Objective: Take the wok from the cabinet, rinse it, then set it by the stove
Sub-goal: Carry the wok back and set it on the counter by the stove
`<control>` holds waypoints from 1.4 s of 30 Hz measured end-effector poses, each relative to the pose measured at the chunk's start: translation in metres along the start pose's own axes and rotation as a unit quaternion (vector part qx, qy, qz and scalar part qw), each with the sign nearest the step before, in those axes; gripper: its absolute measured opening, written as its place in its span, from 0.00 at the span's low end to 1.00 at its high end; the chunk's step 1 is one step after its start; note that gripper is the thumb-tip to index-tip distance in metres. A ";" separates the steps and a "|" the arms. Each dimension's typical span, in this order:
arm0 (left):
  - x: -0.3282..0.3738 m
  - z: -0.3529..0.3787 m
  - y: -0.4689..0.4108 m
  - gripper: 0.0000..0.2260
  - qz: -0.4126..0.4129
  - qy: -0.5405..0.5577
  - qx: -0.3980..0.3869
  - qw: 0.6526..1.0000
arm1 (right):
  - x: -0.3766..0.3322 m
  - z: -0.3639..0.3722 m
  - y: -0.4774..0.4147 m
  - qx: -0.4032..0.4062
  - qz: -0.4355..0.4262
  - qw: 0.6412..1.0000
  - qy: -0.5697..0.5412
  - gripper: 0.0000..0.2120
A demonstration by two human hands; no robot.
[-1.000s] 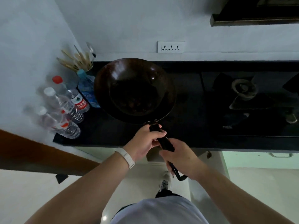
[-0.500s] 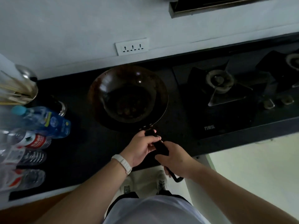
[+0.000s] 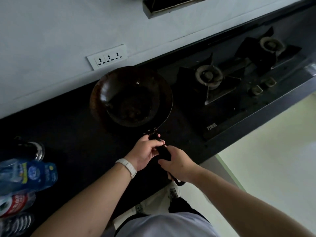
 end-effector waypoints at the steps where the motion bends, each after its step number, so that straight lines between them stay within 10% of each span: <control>1: 0.001 -0.003 -0.002 0.14 -0.001 -0.003 -0.004 1.000 | -0.002 0.002 -0.002 0.002 0.000 1.000 0.001 0.08; 34: 0.007 -0.030 0.018 0.15 -0.002 -0.010 0.036 0.999 | -0.002 0.014 -0.017 -0.030 0.016 0.999 -0.019 0.09; 42: -0.023 -0.010 0.060 0.16 -0.059 0.053 0.052 0.996 | 0.003 0.016 -0.028 0.059 -0.190 0.972 0.125 0.11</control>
Point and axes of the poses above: each hand's wrist, its own y-axis away from the middle knuckle, its own z-axis out of the palm, x = y × z, the point moved 1 cm from there along -y, towards the middle knuckle, and after that the axes turned 7 degrees about -y, right-handed, at the moved point
